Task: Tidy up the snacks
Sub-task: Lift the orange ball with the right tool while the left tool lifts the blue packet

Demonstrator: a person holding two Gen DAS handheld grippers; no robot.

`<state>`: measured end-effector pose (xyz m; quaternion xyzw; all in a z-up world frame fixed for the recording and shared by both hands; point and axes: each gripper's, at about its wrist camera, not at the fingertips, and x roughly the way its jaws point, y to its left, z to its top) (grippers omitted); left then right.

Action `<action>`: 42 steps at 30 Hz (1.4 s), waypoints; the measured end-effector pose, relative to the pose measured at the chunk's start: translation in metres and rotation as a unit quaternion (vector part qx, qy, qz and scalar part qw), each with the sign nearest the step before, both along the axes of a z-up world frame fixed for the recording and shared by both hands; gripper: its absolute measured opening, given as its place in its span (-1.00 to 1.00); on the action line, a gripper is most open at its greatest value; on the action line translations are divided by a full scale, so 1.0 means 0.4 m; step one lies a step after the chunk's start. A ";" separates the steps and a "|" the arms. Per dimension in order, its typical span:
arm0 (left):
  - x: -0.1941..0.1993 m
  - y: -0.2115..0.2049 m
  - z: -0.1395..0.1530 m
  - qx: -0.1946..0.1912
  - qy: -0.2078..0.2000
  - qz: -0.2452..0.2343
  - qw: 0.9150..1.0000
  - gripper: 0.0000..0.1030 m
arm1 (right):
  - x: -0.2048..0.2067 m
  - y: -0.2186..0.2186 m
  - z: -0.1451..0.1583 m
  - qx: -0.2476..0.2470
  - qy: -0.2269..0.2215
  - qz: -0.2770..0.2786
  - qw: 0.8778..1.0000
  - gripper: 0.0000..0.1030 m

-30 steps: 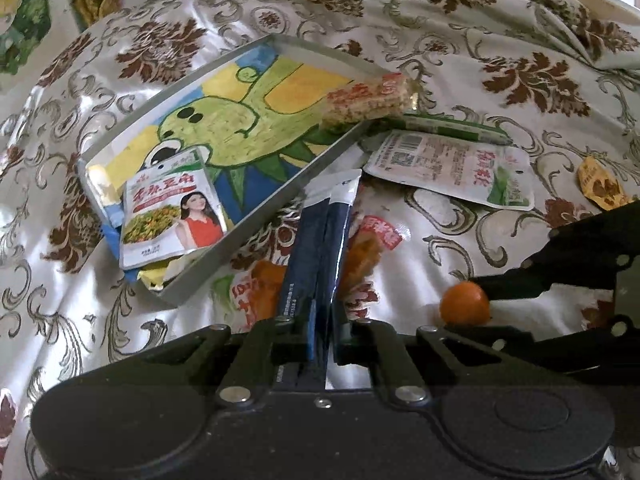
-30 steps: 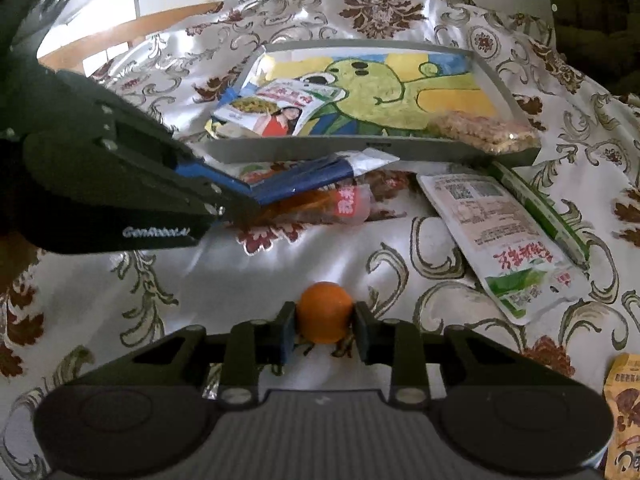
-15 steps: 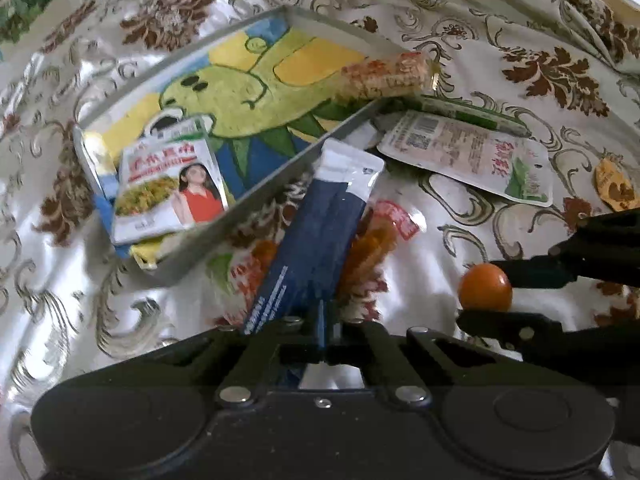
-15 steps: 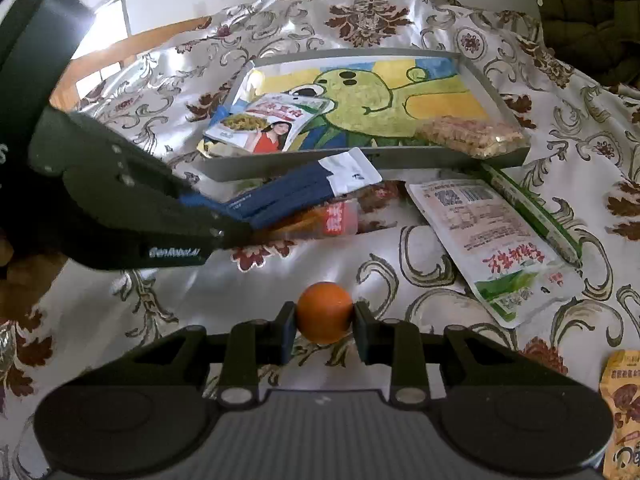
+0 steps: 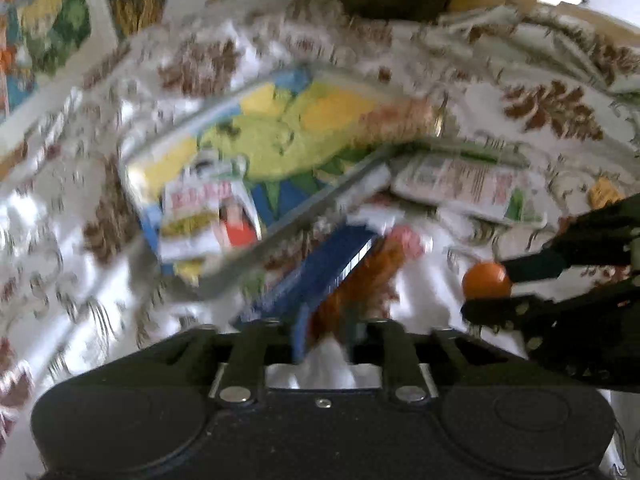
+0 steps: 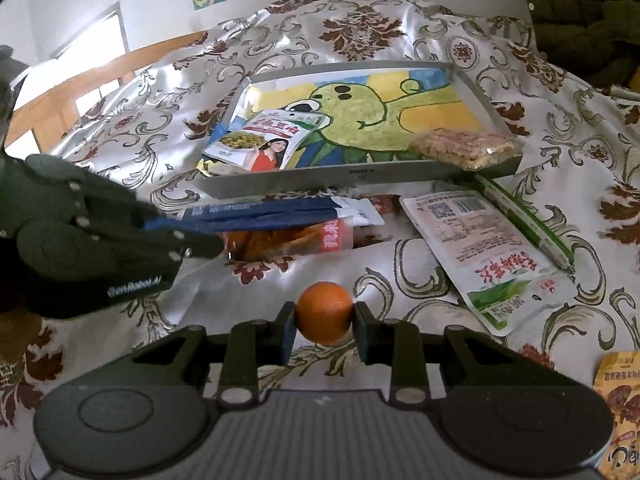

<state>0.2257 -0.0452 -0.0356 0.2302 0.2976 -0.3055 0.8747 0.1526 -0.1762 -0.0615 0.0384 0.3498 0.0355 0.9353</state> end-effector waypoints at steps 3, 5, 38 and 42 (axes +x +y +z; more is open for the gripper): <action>-0.009 -0.015 0.019 0.012 -0.038 -0.037 0.999 0.05 | 0.003 -0.003 0.001 0.005 0.000 -0.002 1.000 -0.35; 0.000 -0.037 0.018 0.032 -0.055 -0.059 0.996 0.12 | 0.005 -0.004 0.001 0.008 0.000 -0.002 1.000 -0.35; 0.021 0.038 0.051 -0.067 0.073 0.057 0.993 -0.48 | -0.014 -0.017 0.047 0.025 -0.052 -0.011 0.998 -0.36; -0.024 0.072 0.079 -0.109 0.075 0.084 0.988 -0.48 | -0.033 -0.008 0.082 0.025 -0.079 -0.007 0.997 -0.36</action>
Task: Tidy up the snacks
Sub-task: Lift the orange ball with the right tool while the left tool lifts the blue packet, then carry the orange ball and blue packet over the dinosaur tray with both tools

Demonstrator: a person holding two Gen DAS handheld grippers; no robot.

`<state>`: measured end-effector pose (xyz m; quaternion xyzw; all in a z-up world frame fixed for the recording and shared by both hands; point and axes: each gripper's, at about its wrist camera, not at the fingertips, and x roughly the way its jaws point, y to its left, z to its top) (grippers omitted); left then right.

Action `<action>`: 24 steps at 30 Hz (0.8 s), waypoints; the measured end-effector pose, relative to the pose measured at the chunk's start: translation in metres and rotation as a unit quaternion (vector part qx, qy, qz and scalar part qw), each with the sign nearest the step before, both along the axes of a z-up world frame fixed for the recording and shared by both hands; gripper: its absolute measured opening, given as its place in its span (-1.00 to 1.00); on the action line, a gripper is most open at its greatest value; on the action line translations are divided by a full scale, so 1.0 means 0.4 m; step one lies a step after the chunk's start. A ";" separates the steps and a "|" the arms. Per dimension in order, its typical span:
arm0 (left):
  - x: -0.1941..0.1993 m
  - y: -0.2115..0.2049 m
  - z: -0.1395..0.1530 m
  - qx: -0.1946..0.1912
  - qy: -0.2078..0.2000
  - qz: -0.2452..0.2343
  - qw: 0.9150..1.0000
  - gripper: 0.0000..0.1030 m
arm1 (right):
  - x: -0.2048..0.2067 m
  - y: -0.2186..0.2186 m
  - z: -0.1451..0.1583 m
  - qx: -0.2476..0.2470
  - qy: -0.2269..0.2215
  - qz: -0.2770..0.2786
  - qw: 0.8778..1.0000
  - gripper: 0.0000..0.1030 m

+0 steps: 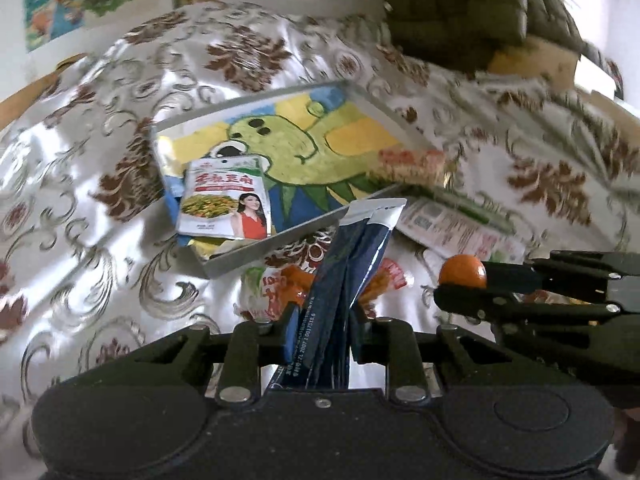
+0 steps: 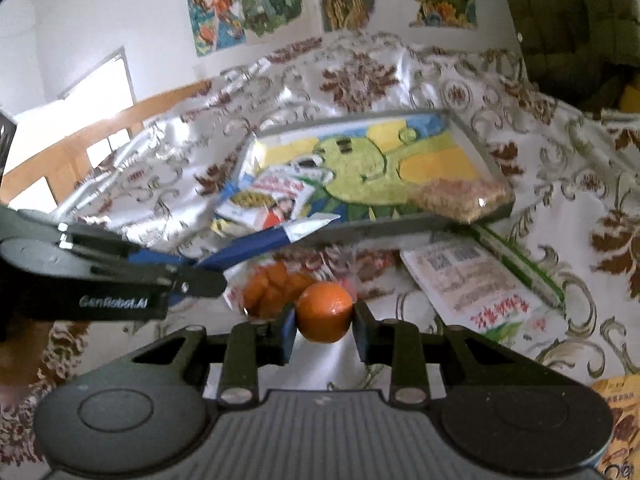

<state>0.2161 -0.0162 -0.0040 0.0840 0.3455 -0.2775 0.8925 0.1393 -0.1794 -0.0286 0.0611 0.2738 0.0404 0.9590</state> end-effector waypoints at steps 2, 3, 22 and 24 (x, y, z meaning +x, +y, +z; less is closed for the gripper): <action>-0.019 0.015 0.013 -0.012 -0.002 0.014 1.000 -0.48 | -0.011 0.006 0.022 0.002 -0.013 0.000 1.000 -0.36; -0.027 0.023 0.021 -0.017 -0.004 0.020 1.000 -0.48 | -0.017 0.009 0.034 0.003 -0.018 -0.002 1.000 -0.36; 0.114 0.081 0.168 -0.080 -0.058 0.093 0.991 -0.48 | 0.121 0.069 0.304 -0.064 -0.064 0.026 0.996 -0.35; 0.167 0.070 0.156 -0.074 -0.056 0.097 0.991 -0.48 | 0.179 0.051 0.292 -0.054 -0.068 0.023 0.996 -0.35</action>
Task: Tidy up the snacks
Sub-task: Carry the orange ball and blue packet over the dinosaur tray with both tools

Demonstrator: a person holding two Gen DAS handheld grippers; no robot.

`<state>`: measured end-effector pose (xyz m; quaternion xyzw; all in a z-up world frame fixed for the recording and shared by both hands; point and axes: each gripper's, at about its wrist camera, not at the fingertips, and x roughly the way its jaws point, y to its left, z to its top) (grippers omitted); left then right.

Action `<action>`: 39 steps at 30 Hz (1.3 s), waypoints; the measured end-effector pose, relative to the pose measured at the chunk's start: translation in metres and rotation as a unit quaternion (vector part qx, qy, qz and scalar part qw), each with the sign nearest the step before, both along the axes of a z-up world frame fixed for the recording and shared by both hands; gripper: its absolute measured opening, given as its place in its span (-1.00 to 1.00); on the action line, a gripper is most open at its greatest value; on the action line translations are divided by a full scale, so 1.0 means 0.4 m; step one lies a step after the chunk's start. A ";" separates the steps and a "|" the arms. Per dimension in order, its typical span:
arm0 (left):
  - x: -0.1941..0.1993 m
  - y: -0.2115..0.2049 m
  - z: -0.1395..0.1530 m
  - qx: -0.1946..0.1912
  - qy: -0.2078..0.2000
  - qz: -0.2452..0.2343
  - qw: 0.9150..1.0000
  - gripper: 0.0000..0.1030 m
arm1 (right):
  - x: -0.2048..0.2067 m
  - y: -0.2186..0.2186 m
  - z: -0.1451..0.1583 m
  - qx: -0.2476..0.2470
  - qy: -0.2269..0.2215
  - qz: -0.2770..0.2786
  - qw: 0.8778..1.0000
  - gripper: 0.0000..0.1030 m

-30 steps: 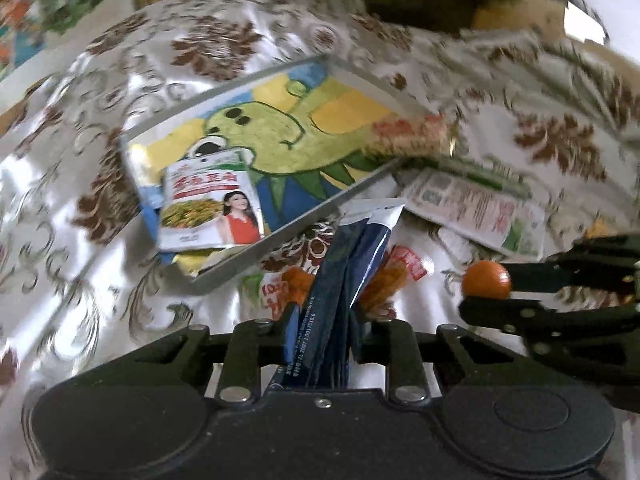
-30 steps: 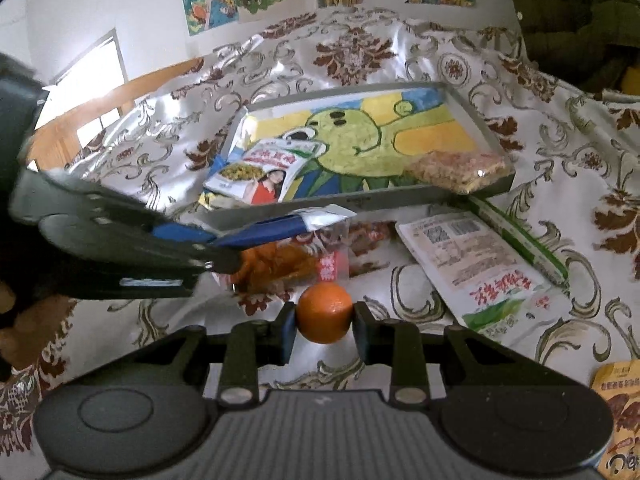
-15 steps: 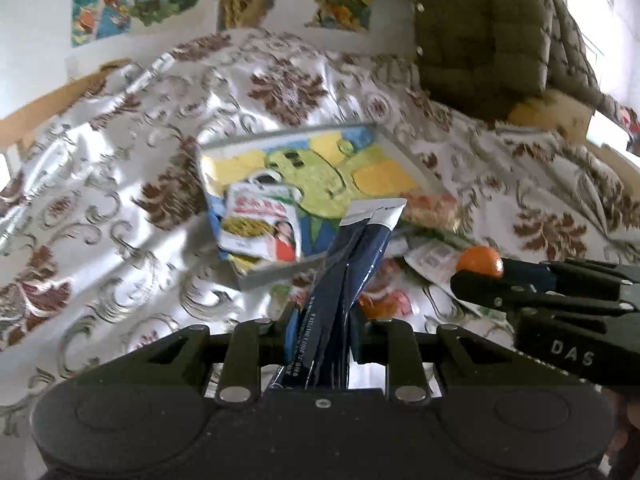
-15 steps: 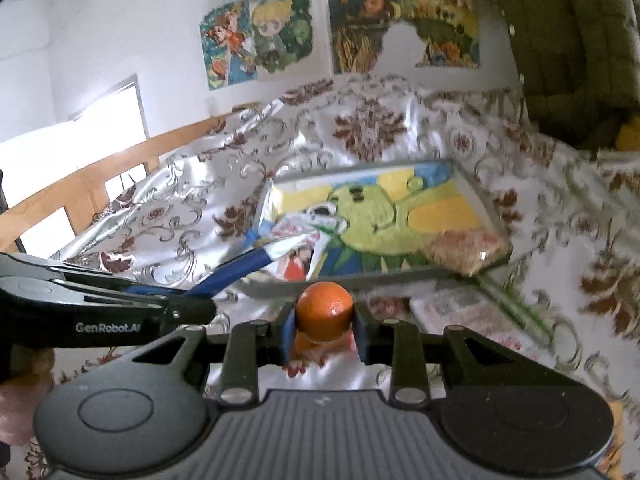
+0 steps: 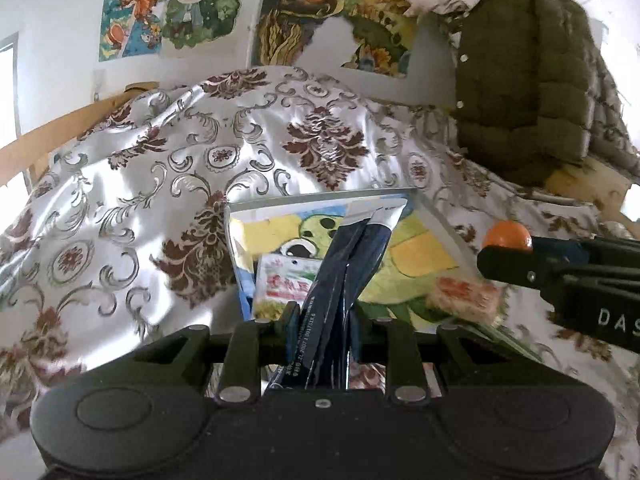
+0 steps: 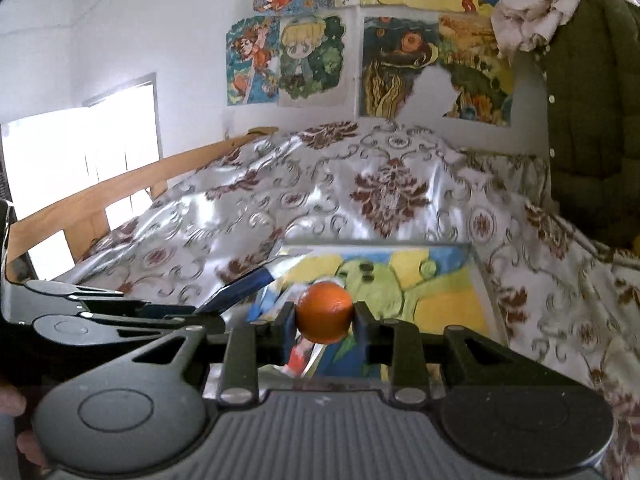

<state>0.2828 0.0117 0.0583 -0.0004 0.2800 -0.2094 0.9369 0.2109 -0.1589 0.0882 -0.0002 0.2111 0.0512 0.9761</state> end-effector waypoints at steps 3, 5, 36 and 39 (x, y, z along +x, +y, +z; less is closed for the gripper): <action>0.081 -0.019 -0.032 0.004 0.008 0.011 1.000 -0.48 | 0.091 -0.023 -0.049 0.012 0.005 -0.007 1.000 -0.35; 0.132 -0.039 -0.057 0.010 0.011 0.015 1.000 -0.48 | 0.146 -0.040 -0.094 0.014 0.007 -0.010 1.000 -0.35; 0.302 -0.129 -0.212 0.018 0.121 0.008 0.992 -0.06 | 0.299 -0.114 -0.334 0.030 0.096 -0.067 0.993 0.30; 0.274 -0.126 -0.190 0.024 0.109 0.017 0.994 0.34 | 0.265 -0.123 -0.313 0.036 0.084 -0.078 0.993 0.52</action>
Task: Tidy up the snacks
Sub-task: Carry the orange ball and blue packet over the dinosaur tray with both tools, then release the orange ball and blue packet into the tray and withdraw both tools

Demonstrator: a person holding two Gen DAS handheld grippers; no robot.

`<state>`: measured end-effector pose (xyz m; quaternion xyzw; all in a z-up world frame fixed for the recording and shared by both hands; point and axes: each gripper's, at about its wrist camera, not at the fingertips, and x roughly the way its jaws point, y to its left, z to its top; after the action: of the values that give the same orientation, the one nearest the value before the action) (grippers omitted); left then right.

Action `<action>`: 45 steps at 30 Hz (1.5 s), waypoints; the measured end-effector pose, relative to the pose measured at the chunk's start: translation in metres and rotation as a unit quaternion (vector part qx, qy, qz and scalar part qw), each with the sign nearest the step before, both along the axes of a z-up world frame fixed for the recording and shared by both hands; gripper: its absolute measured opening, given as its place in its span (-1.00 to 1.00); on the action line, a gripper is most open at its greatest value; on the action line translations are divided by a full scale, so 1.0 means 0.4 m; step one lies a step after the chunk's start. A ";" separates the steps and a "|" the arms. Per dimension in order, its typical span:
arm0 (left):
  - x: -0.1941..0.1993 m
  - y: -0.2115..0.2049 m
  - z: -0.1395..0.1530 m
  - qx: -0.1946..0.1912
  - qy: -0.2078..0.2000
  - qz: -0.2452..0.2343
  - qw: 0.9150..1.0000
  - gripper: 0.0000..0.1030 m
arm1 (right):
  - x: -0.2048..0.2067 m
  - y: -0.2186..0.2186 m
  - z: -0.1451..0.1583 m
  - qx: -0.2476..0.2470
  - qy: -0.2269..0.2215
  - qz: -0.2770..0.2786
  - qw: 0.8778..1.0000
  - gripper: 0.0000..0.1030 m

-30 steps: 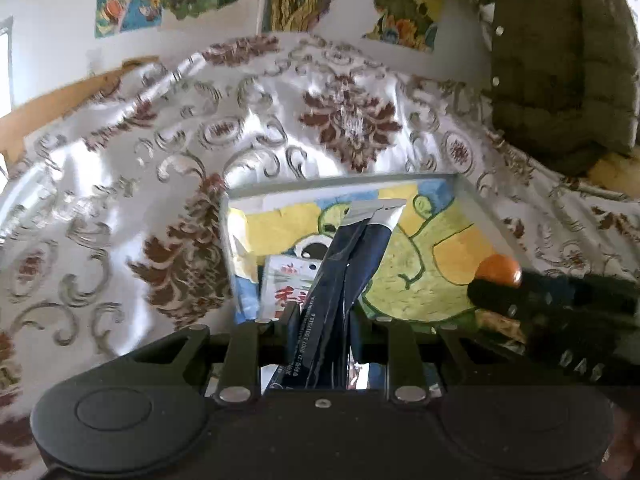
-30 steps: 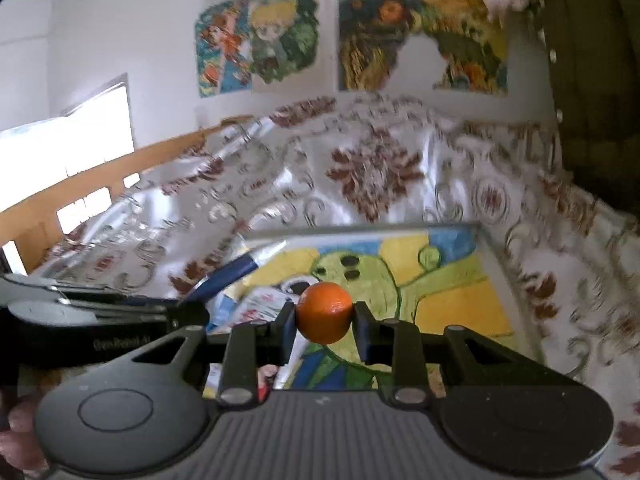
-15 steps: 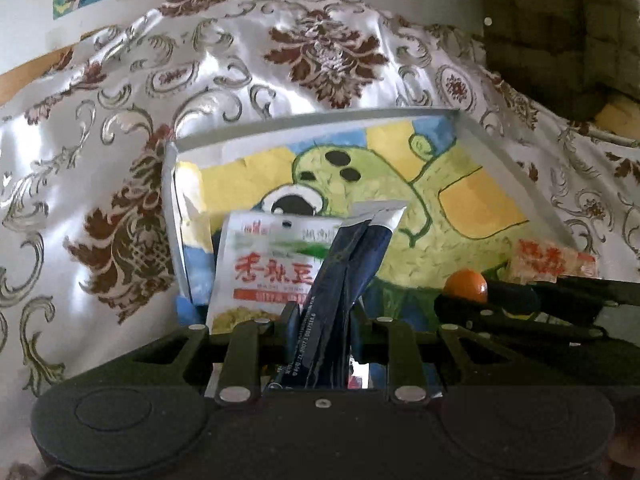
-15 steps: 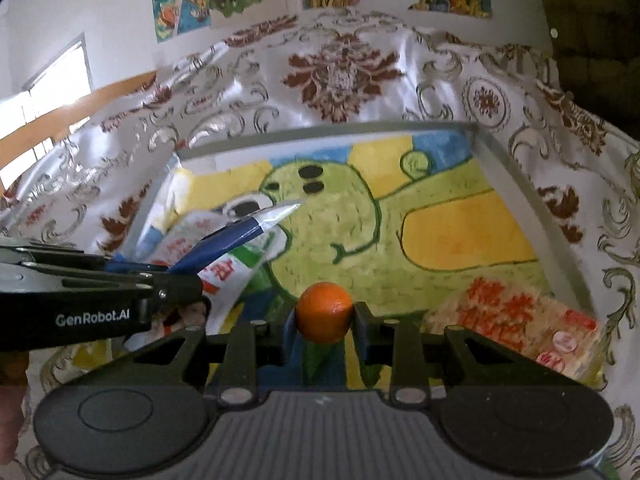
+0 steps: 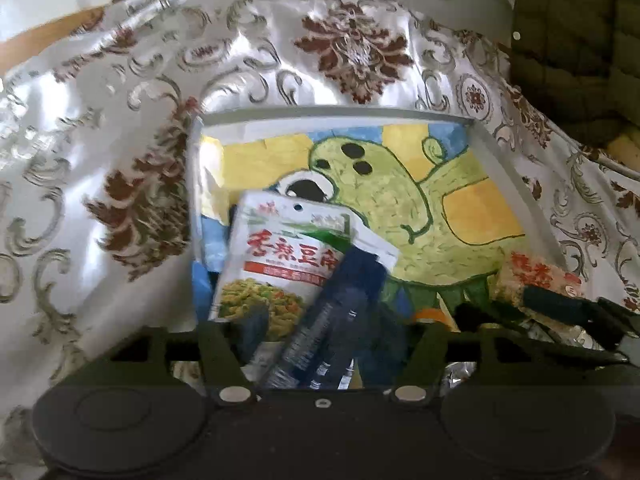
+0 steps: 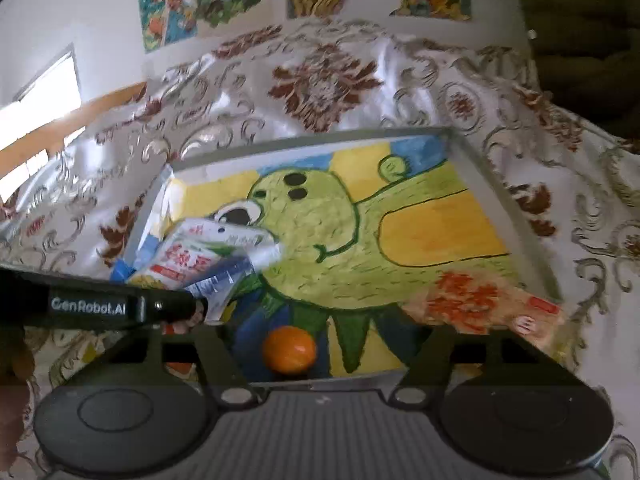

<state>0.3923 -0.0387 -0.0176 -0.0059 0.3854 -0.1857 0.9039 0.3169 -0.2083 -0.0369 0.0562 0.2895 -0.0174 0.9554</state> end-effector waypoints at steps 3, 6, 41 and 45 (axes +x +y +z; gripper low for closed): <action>-0.026 0.016 0.034 -0.006 -0.003 0.009 1.000 0.62 | -0.035 -0.009 0.032 -0.001 -0.011 -0.006 1.000 0.63; -0.061 0.045 0.080 -0.022 -0.014 0.024 0.999 0.86 | -0.074 -0.008 0.080 -0.004 -0.031 -0.008 0.999 0.75; -0.800 0.171 0.226 -0.022 -0.190 0.096 0.977 0.99 | -0.815 0.054 0.185 -0.015 -0.114 -0.087 0.990 1.00; -0.831 0.179 0.192 -0.031 -0.158 0.094 0.982 0.99 | -0.874 0.042 0.168 0.009 -0.106 -0.123 0.987 1.00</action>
<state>0.0601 0.0329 0.0592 -0.0409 0.2294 -0.1101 0.9662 -0.0327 -0.1916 0.0301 0.1020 0.1780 -0.1263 0.9705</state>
